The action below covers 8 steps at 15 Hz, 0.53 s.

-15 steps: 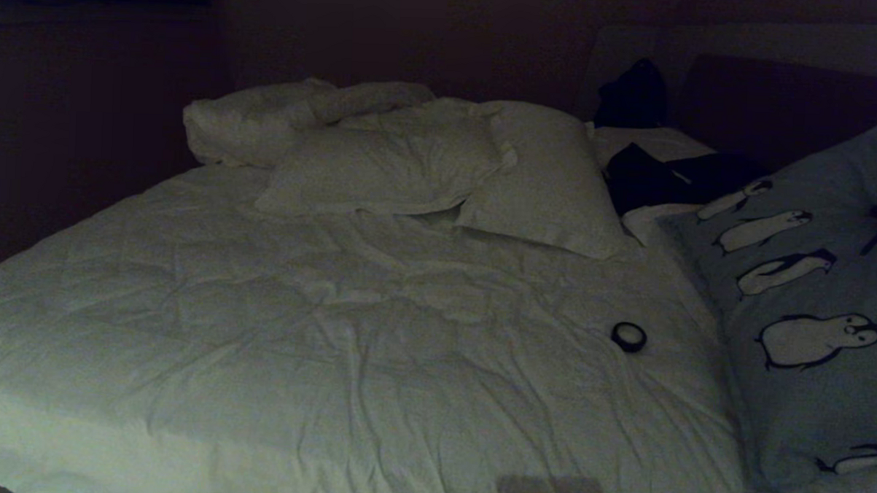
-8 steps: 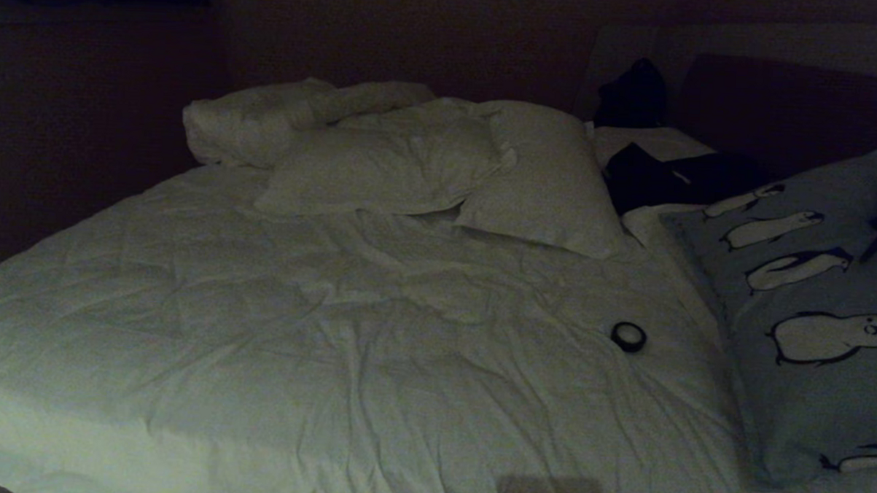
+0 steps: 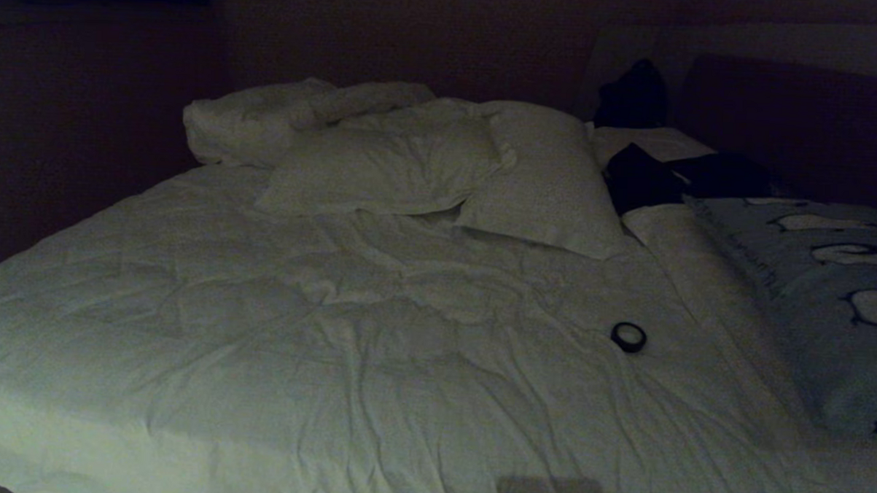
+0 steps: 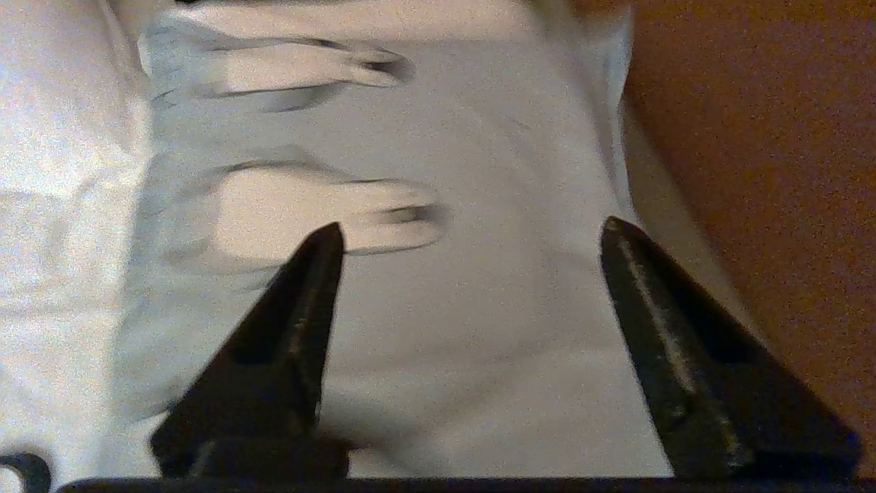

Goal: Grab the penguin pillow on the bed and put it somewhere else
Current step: Place the pillow at the bedside

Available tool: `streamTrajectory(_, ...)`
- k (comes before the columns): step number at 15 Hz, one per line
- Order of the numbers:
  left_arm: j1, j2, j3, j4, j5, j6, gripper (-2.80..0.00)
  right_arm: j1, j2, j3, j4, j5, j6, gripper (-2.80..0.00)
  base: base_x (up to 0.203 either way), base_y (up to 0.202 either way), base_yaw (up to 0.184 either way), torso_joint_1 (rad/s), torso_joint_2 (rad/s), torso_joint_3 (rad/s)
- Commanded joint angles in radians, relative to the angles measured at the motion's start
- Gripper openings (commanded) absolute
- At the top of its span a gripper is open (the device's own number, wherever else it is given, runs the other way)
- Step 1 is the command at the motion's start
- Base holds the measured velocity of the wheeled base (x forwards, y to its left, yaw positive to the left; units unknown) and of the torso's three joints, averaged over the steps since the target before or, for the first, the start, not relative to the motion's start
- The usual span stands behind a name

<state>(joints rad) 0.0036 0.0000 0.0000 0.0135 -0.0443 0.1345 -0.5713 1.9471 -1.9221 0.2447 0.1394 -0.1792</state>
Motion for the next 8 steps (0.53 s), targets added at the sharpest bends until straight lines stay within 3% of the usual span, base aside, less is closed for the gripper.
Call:
streamTrajectory(1,0.001,-0.002,0.002,0.0,0.0,0.001,-2.8,-0.007,-0.068,0.006,0.008,-0.004,0.0,0.0,0.0,0.0,0.0,0.0,0.0,0.0)
streamTrajectory(3,0.0,-0.002,0.002,0.0,0.0,0.001,-2.8,-0.009,-0.133,0.045,0.05,-0.002,0.004,0.0,0.0,0.0,0.0,0.0,0.0,0.0)
streamTrajectory(4,0.001,-0.002,0.002,0.0,0.0,0.001,-2.8,-0.009,-0.18,0.084,0.07,0.001,0.007,-2.8,0.0,0.0,0.0,0.0,0.0,0.0)
streamTrajectory(8,0.001,-0.002,0.002,-0.001,0.0,0.001,-2.8,-0.015,-0.417,0.374,0.09,0.037,0.063,-2.8,0.0,0.0,0.0,0.0,0.0,0.0)
